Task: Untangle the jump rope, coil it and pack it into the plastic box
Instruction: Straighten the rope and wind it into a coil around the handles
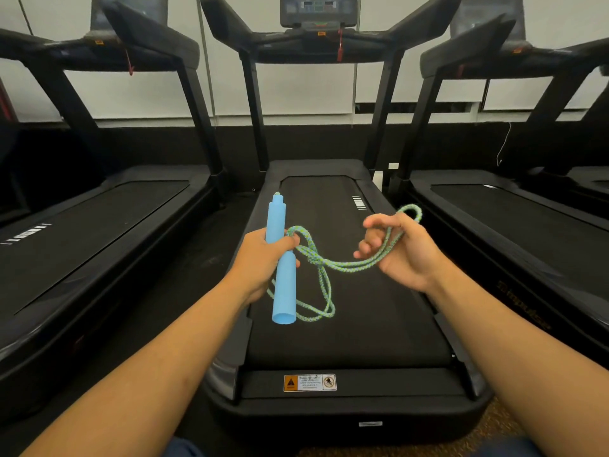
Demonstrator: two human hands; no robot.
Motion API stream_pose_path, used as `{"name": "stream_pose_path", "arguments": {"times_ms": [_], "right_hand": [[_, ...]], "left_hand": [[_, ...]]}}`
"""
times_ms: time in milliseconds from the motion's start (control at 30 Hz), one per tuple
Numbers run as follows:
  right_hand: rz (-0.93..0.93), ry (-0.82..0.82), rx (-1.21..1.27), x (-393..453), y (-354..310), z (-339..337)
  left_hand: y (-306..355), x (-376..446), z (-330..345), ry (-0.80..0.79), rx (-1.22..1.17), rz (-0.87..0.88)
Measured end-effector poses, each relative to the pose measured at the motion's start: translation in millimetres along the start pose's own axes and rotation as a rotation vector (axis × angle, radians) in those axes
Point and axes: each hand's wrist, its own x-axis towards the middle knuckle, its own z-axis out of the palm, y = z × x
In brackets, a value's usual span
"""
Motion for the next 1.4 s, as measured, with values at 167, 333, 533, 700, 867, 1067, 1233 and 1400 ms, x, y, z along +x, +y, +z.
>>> {"name": "stream_pose_path", "arguments": {"times_ms": [167, 333, 533, 700, 867, 1067, 1233, 1400], "right_hand": [[0.15, -0.353, 0.197, -13.2, -14.4, 1.6], [0.115, 0.044, -0.035, -2.9, -5.2, 9.7], [0.304, -0.136, -0.714, 1.1, 46.0, 25.9], [0.177, -0.033, -0.638, 4.6, 48.9, 29.8], [0.133, 0.055, -0.471, 5.9, 39.0, 22.9], [0.036, 0.302, -0.432, 12.2, 30.3, 11.4], [0.153, 0.506, -0.605, 11.9, 25.6, -7.8], [0.245, 0.365, -0.698, 9.0, 32.0, 8.6]], "left_hand": [[2.0, -1.0, 1.2, -0.004, -0.011, -0.006], [5.6, -4.8, 3.0, -0.063, 0.001, -0.006], [8.1, -6.0, 6.2, -0.098, 0.032, 0.045], [2.9, 0.4, -1.0, -0.048, 0.116, 0.059], [-10.0, 7.1, -8.5, -0.063, 0.162, -0.041], [-17.1, 13.5, -16.3, 0.038, 0.242, -0.138], [-13.4, 15.9, -26.9, 0.168, 0.184, -0.115], [-12.7, 0.2, 7.5, 0.0, 0.396, 0.077]]}}
